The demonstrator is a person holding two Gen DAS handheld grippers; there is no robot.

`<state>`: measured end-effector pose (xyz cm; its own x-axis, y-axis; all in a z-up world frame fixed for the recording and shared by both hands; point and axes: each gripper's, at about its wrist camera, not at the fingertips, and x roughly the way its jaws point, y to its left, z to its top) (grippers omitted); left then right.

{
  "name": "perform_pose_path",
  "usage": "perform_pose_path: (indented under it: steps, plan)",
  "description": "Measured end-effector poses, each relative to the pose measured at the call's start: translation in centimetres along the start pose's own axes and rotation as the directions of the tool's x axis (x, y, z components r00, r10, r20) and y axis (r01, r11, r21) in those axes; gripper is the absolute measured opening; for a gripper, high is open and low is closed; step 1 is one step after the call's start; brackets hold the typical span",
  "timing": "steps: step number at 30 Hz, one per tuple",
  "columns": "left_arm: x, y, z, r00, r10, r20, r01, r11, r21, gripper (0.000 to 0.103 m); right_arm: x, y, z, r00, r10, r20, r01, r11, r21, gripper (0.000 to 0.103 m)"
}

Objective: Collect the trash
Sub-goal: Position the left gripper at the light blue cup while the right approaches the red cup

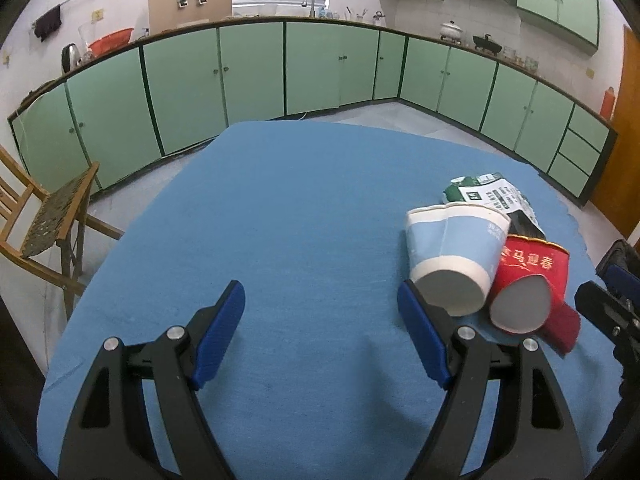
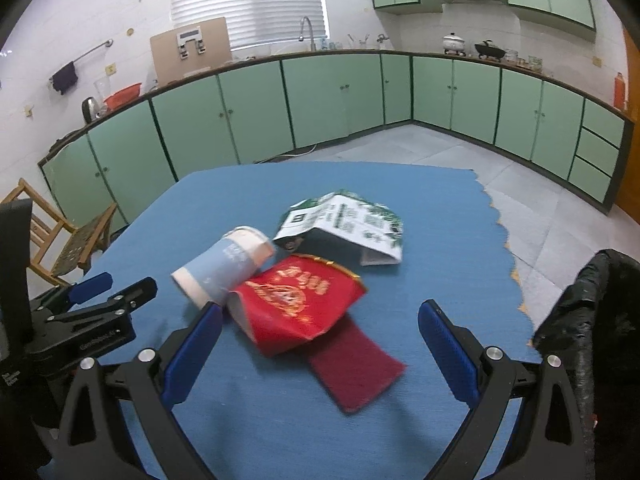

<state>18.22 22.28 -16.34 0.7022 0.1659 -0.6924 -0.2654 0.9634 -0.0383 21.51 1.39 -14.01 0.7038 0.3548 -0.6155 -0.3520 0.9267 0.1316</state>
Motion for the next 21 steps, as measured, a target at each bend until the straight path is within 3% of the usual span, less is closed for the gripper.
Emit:
perform_pose_path:
  steps: [9, 19, 21]
  plan:
    - [0.6, 0.5, 0.1, 1.000, -0.016, -0.011, 0.016, 1.000, -0.012, 0.076, 1.7, 0.9, -0.1, 0.998, -0.048, -0.045, 0.047, 0.998, -0.036, 0.096]
    - [0.5, -0.7, -0.1, 0.999, -0.043, -0.011, 0.043, 0.999, -0.003, 0.076, 1.3, -3.5, -0.1, 0.984, -0.165, -0.067, 0.165, 0.986, 0.004, 0.096]
    - [0.5, -0.9, -0.1, 0.999, -0.041, -0.009, 0.041, 0.999, -0.001, 0.076, 1.0, -4.4, 0.0, 0.986, -0.156, -0.062, 0.159, 0.986, 0.048, 0.096]
